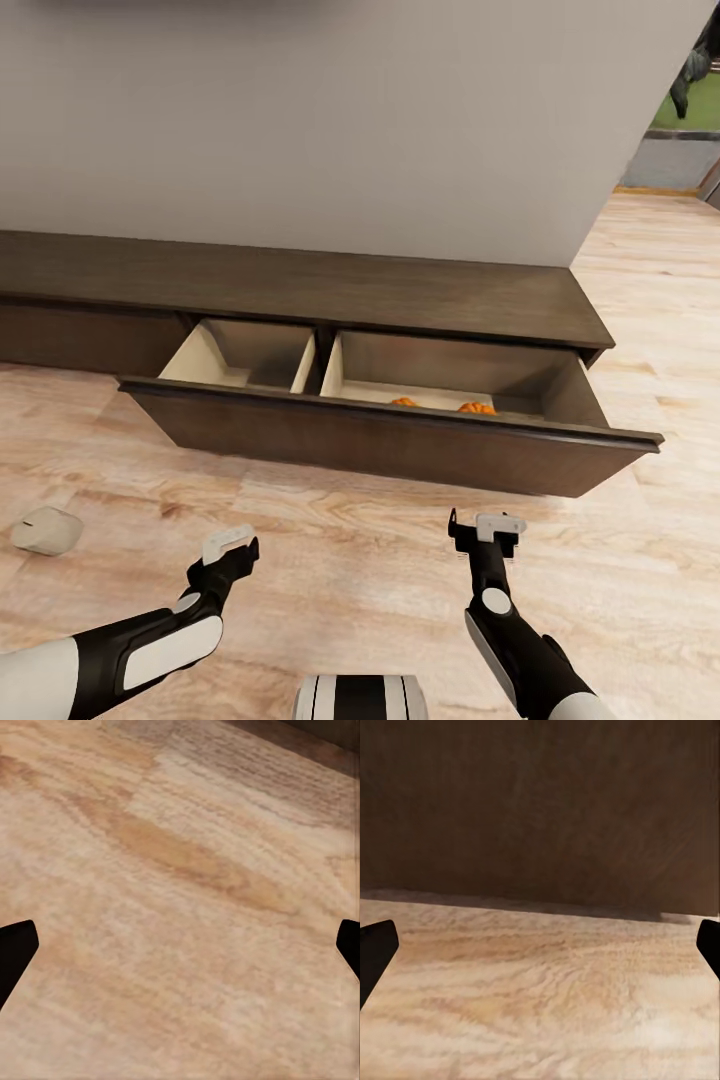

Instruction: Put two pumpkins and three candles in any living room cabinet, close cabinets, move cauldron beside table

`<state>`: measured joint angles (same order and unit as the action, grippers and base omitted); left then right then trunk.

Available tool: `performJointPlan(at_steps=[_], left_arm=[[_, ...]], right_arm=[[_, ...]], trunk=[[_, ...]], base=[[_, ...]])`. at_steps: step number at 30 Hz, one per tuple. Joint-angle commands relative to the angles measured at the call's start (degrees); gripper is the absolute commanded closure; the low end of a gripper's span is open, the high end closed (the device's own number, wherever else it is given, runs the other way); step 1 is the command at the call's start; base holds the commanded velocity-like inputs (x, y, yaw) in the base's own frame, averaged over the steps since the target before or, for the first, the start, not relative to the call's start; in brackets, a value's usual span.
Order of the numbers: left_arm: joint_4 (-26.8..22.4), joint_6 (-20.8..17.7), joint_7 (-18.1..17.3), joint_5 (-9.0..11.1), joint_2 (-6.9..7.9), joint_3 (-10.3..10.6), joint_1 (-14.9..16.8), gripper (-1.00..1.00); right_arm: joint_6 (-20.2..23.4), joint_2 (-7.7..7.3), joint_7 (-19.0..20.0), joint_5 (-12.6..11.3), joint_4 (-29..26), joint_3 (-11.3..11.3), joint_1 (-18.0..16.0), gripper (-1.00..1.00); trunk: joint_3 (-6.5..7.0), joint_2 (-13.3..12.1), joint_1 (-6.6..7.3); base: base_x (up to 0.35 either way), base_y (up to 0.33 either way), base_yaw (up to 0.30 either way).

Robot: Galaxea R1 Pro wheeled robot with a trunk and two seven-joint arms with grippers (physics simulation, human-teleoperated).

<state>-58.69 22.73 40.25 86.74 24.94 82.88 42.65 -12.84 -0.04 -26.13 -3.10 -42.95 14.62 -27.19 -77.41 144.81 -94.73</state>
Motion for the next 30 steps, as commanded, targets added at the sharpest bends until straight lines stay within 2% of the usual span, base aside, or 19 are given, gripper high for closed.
performJointPlan(at_steps=[1,6,10,12,13,14,15,16,20,22,23,24,25,27,30], left_arm=[[-0.09,0.30,0.16,0.27,0.01,0.36,0.10,-1.00],[-0.05,0.27,0.41,0.32,-0.25,0.66,0.11,-1.00],[3.00,0.11,0.34,0.42,-2.43,0.72,0.09,-1.00],[8.33,0.20,0.39,0.24,-6.13,0.70,0.09,-1.00],[9.75,0.22,0.40,0.21,-7.11,0.68,0.08,-1.00],[14.45,0.15,0.33,0.11,-9.83,0.57,0.10,-1.00],[17.89,0.08,0.22,0.03,-11.47,0.44,0.12,-1.00],[19.61,0.05,0.18,-0.03,-12.30,0.37,0.10,-1.00],[32.07,-1.18,-1.54,-0.19,-18.81,0.09,0.36,-1.00],[34.01,-4.23,-3.28,-0.16,-19.61,0.03,1.18,-1.00],[34.76,-7.06,-4.72,-0.07,-19.92,-0.11,1.83,-1.00],[35.58,-11.20,-7.00,0.06,-20.23,-1.22,2.47,-1.00],[35.86,-12.21,-7.69,0.08,-20.35,-1.82,2.60,-1.00],[36.68,-14.62,-9.65,0.09,-20.77,-4.35,2.92,-1.00],[37.15,-15.82,-10.61,0.11,-20.92,-7.03,3.22,-1.00]], right_arm=[[-0.38,-0.04,-0.32,-0.33,0.04,0.24,-0.05,-1.00],[-0.73,-0.02,-0.33,-0.33,0.06,0.23,-0.05,-1.00],[-1.46,-0.04,-0.27,-0.37,0.22,0.22,-0.05,-1.00],[-2.68,0.01,-0.26,-0.33,0.55,0.23,-0.05,-1.00],[-2.92,0.03,-0.27,-0.31,0.61,0.23,-0.05,-1.00],[-3.38,0.08,-0.30,-0.22,0.73,0.27,-0.05,-1.00],[-3.55,0.10,-0.31,-0.15,0.77,0.31,-0.05,-1.00],[-3.63,0.11,-0.31,-0.11,0.79,0.33,-0.05,-1.00],[-4.13,0.16,-0.33,0.07,0.84,0.53,-0.05,-1.00],[-4.17,0.14,-0.29,0.09,0.85,0.56,-0.05,-1.00],[-4.19,0.14,-0.29,0.09,0.85,0.57,-0.05,-1.00],[-4.20,0.14,-0.26,0.10,0.85,0.58,-0.05,-1.00],[-4.22,0.14,-0.26,0.10,0.85,0.58,-0.05,-1.00],[-4.25,0.13,-0.27,0.11,0.85,0.58,-0.05,-1.00],[-4.43,0.13,-0.26,0.11,0.85,0.60,-0.05,-1.00]], trunk=[[-0.04,0.02,-0.01],[-0.04,0.02,-0.01],[-0.04,0.02,-0.01],[-0.04,0.02,-0.01],[-0.04,0.02,-0.01],[-0.04,0.02,-0.01],[-0.04,0.02,-0.01],[-0.04,0.02,-0.01],[-0.04,0.02,-0.01],[-0.04,0.02,-0.01],[-0.04,0.02,-0.01],[-0.04,0.02,-0.01],[-0.04,0.02,-0.01],[-0.04,0.02,-0.01],[-0.04,0.02,-0.01]], base=[[0.150,0.000,0.000],[0.063,0.000,0.000],[0.176,-0.010,0.000],[0.080,-0.007,0.000],[0.040,-0.003,0.000],[0.026,-0.002,0.000],[0.016,-0.001,0.000],[0.013,-0.001,0.000],[0.005,0.000,0.000],[0.001,0.000,0.000],[0.000,0.000,0.000],[0.000,0.000,0.000],[0.000,0.000,0.000],[0.000,0.000,0.000],[0.000,0.000,0.000]])
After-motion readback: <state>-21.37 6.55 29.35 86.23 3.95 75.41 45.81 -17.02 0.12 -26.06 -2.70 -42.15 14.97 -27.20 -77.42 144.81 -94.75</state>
